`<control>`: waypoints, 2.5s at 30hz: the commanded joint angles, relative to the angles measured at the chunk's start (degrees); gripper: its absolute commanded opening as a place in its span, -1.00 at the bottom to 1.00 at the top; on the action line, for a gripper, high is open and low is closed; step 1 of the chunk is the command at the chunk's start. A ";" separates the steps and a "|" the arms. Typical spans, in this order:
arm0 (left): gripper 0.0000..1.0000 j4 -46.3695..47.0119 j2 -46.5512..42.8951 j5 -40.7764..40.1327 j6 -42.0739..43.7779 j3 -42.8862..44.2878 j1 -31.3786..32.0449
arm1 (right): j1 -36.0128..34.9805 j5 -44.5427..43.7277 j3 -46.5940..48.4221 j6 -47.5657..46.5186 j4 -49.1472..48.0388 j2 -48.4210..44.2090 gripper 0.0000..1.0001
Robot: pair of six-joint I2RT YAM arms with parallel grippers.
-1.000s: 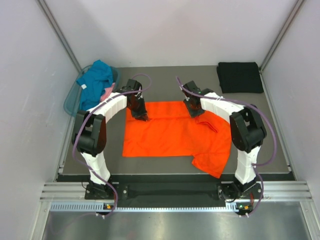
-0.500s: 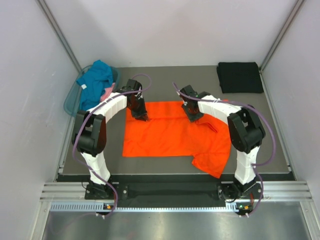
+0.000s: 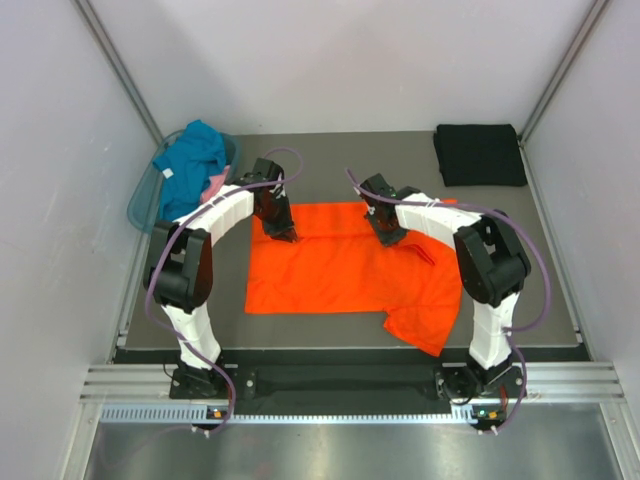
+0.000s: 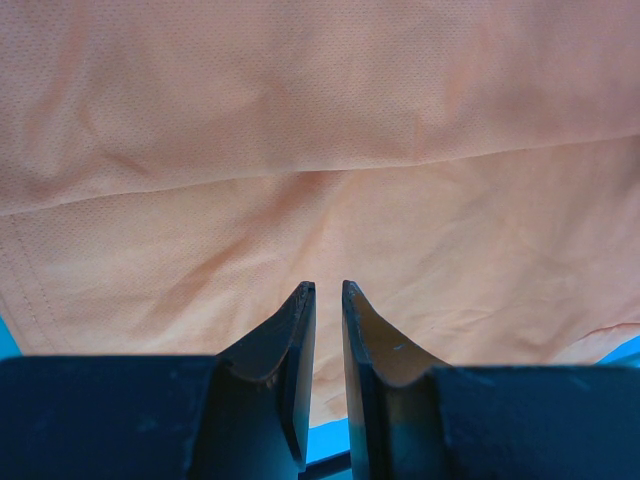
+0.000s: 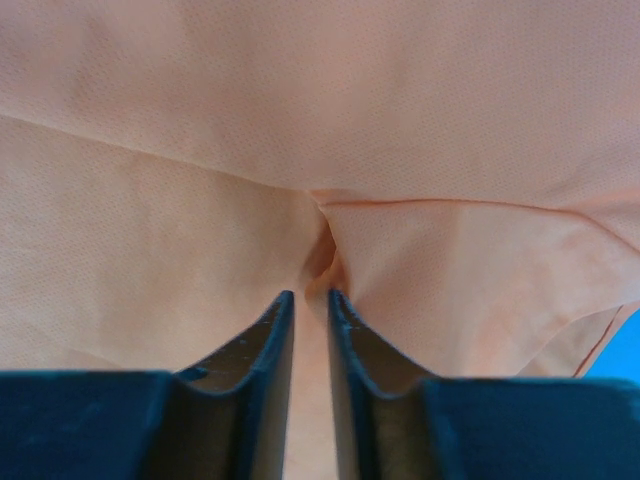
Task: Fold and stack the t-shirts
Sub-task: Fold the tshirt
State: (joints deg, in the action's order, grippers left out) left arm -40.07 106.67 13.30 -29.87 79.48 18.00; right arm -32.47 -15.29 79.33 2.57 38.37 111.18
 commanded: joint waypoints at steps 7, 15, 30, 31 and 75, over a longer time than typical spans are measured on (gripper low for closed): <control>-0.55 1.93 0.82 1.29 -0.19 0.85 -0.07 | -0.40 -2.20 0.91 -0.46 -1.28 0.79 -0.46; -0.55 1.67 1.17 1.29 -0.02 1.03 -0.07 | 0.21 -2.99 2.49 -0.46 -1.37 3.26 -0.54; -0.55 1.23 1.43 1.38 0.78 1.29 -0.16 | 0.65 5.60 6.80 0.33 4.34 -2.37 -1.00; -0.56 1.31 1.61 1.46 0.78 1.29 -0.16 | 0.83 6.93 6.98 0.33 4.95 -2.37 -1.00; -0.55 -0.88 6.35 0.15 5.61 6.92 -4.11 | 39.32 24.69 -1.20 20.11 -12.00 -3.69 -0.20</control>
State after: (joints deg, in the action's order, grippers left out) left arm -40.82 112.33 13.85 -25.74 84.79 14.66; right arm 5.78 7.92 75.13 22.74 28.64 106.65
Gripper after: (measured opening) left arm 0.227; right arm 0.408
